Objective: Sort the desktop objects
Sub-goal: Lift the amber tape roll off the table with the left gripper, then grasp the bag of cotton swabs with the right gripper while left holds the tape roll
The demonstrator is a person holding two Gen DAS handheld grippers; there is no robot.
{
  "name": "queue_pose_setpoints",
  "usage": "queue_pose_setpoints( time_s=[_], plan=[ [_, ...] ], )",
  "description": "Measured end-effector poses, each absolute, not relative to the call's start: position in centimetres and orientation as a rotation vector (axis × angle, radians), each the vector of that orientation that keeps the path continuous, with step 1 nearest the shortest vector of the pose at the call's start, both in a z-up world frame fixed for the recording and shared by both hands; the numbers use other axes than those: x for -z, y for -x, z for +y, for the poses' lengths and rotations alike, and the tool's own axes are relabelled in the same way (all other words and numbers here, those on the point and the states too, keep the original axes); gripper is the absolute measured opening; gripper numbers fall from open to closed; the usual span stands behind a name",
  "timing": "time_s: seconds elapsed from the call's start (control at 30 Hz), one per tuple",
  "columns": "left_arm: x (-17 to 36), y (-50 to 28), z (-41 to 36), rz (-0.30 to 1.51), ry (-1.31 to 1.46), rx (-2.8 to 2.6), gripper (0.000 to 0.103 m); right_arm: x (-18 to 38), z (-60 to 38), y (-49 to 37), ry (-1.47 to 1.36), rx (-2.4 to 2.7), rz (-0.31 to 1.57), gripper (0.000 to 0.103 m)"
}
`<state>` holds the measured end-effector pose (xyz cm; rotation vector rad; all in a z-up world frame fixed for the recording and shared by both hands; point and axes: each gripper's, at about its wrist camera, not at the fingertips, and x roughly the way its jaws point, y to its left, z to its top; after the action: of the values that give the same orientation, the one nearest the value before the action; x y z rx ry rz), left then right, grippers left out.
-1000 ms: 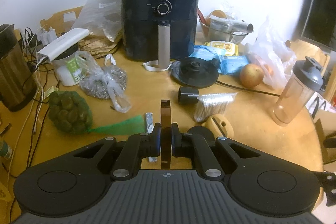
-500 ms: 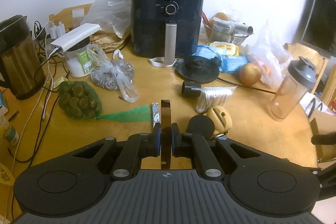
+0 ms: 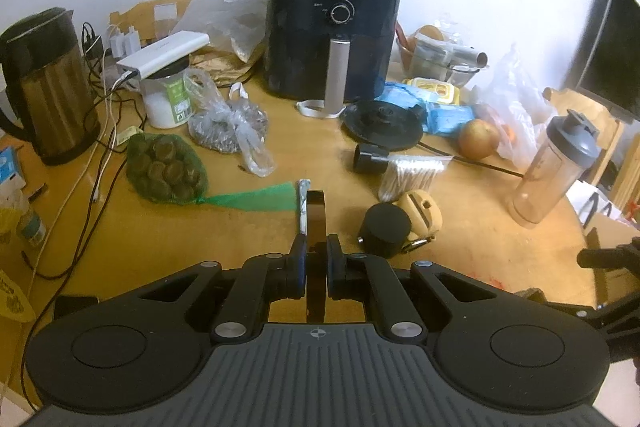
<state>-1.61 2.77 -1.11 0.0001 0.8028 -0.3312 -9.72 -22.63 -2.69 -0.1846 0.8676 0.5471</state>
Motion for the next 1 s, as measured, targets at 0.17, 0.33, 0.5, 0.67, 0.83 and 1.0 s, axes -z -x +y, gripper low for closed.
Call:
queue_pose_setpoints(
  time_s=[0.17, 0.33, 0.5, 0.67, 0.83, 1.0],
  plan=[
    [1.4, 2.0, 2.9, 0.814, 0.008, 0.332, 0.01, 2.8, -21.8, 9.0, 0.198, -0.549, 0.871, 0.103],
    [1.5, 2.3, 3.0, 0.819, 0.02, 0.335, 0.01, 2.9, -20.8, 7.2, 0.196, -0.534, 0.88, 0.103],
    [1.5, 2.4, 3.2, 0.821, 0.04, 0.334, 0.01, 3.0, -19.7, 5.8, 0.203, -0.546, 0.877, 0.103],
    [1.7, 2.4, 3.5, 0.827, 0.057, 0.324, 0.01, 3.3, -18.6, 4.7, 0.227, -0.574, 0.869, 0.103],
    [1.7, 2.3, 3.7, 0.827, 0.068, 0.314, 0.01, 3.7, -17.6, 3.4, 0.242, -0.594, 0.865, 0.103],
    [1.6, 2.2, 3.8, 0.819, 0.068, 0.312, 0.01, 4.4, -16.5, 1.6, 0.241, -0.587, 0.865, 0.103]
  ],
)
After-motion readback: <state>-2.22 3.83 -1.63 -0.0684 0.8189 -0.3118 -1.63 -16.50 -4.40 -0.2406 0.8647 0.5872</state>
